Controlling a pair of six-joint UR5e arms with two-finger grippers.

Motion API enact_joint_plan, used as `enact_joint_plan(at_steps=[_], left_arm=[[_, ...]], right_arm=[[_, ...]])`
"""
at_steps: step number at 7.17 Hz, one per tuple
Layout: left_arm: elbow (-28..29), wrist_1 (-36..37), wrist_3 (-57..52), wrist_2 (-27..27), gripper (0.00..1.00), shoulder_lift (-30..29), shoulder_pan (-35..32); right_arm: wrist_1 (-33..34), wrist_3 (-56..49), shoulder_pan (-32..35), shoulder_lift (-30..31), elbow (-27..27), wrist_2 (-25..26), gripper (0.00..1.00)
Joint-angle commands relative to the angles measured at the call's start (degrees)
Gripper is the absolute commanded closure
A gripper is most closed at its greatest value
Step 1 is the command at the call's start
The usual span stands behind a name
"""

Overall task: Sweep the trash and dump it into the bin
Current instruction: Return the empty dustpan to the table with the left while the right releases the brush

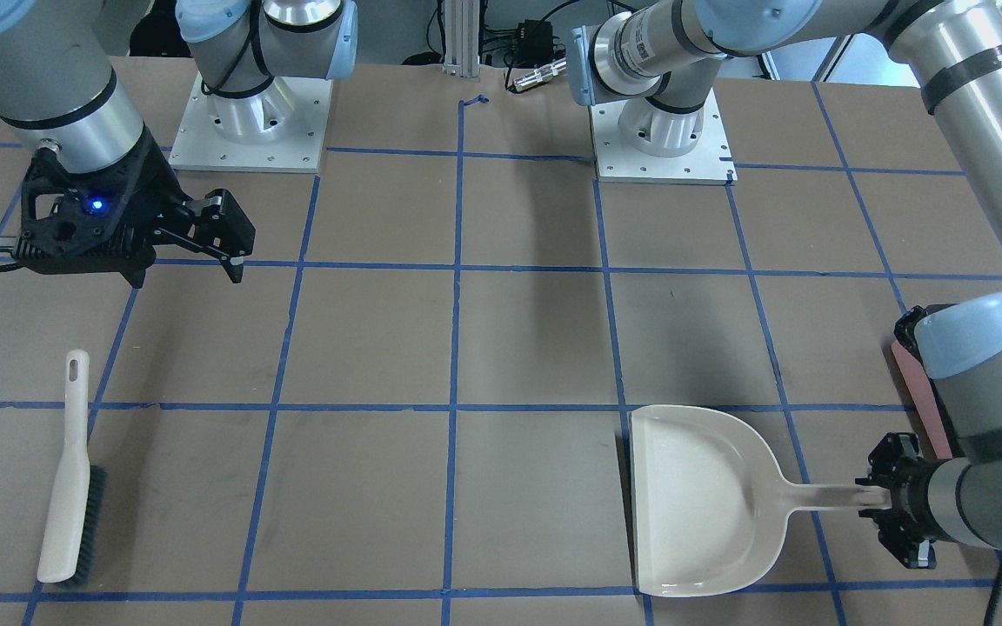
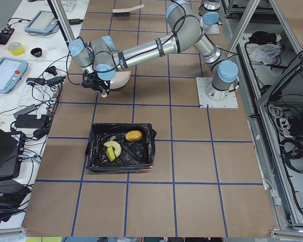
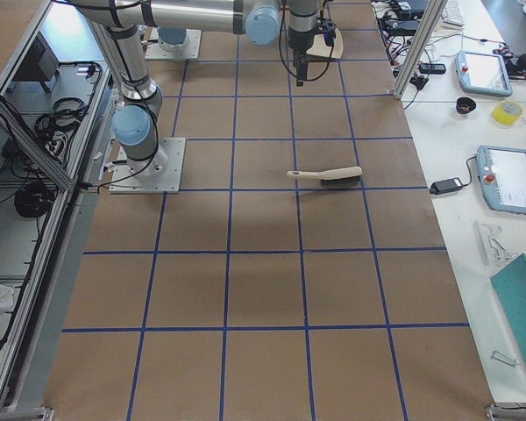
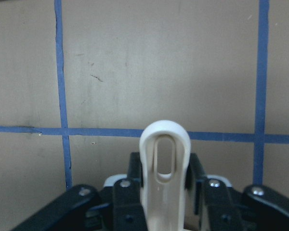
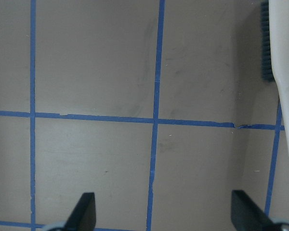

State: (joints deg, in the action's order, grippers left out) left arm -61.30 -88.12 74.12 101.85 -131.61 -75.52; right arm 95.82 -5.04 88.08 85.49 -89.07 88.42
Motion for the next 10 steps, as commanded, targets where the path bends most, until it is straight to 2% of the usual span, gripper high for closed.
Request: enact_joint_plan(at_steps=[1, 2, 5, 7, 8, 10], left_arm=[[-2.85, 1.19, 0.23, 0.63, 1.00, 1.35, -1.12], [-3.99, 1.54, 0.41, 0.45, 1.00, 1.96, -1.47], [-12.24, 14.68, 0.32, 0.71, 1.00, 2.67, -1.47], [-13.06, 14.99, 0.41, 0.63, 1.00, 3.63, -1.47], [-13.14, 14.99, 0.24, 0.71, 0.88, 4.25, -1.39], [-13.58, 14.90, -0.03, 0.63, 0.70, 4.87, -1.21]], right_arm=[[-0.81, 0.12, 0.07, 0.02, -0.23, 1.58, 0.00], [-1.34, 0.12, 0.16, 0.11, -0.14, 0.89, 0.00], [-1.78, -1.02, 0.25, 0.20, -0.23, 0.79, 0.00], [-1.78, -1.02, 0.25, 0.20, -0.06, 0.97, 0.00], [-1.78, -1.02, 0.25, 0.20, 0.03, 0.88, 0.00], [-1.78, -0.24, 0.25, 0.29, 0.12, 0.79, 0.00]])
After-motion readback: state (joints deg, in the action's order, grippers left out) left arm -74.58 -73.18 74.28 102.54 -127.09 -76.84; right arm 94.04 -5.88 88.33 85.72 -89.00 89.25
